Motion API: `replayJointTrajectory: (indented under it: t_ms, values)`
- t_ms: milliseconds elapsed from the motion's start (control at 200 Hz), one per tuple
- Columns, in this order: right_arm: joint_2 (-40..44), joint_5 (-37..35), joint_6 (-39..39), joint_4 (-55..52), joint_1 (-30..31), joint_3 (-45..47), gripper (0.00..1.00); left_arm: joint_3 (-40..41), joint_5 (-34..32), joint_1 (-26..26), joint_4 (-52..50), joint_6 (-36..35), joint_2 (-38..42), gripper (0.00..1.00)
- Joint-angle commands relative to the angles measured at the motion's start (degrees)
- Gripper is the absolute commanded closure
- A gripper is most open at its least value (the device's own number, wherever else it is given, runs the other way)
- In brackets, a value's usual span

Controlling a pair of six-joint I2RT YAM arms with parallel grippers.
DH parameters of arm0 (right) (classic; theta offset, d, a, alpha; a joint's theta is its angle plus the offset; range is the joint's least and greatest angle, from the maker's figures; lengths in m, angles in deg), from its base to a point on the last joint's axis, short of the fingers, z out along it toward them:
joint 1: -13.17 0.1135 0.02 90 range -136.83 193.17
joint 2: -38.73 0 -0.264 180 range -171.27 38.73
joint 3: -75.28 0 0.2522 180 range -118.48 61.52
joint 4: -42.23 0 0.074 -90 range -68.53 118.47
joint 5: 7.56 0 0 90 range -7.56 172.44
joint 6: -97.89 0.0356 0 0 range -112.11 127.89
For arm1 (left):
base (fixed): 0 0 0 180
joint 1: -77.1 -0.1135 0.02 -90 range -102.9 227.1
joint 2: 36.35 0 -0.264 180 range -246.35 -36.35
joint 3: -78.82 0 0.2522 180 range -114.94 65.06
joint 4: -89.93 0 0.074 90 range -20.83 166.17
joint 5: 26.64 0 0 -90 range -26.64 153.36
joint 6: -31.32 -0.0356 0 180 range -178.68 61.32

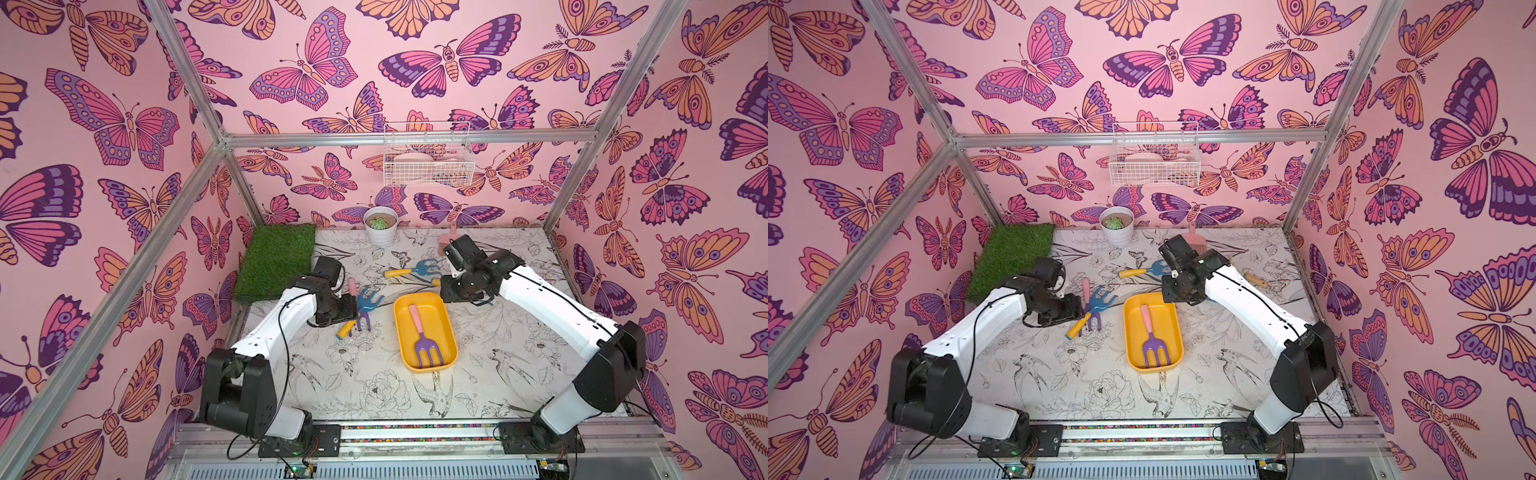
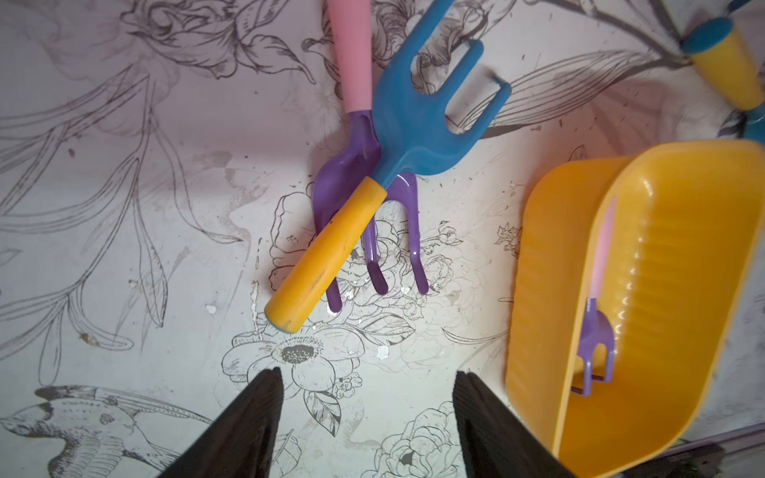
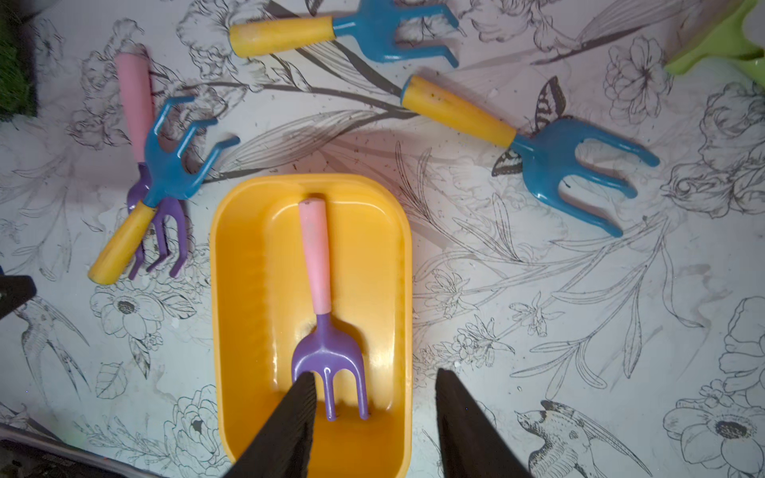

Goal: Put the rake into the storage box
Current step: Pick up the rake at the center of the board.

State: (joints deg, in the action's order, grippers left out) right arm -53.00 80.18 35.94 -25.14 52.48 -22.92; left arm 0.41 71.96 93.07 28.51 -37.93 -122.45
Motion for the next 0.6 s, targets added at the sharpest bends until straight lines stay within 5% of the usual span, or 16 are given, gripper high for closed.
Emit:
replayJointTrajectory:
  t_ms: [0,596]
  values:
    - [3.7,1.4,-0.2,0.0,-0.3,2.0,0.49,-2.5,-5.5,2.8,-3.1,-5.7,-4.3,0.29]
    - [3.0,4.5,1.7,1.8,-0.4,4.4,0.50,-6.6,-13.4,4.5,-6.6,-14.4,-18.1,0.49]
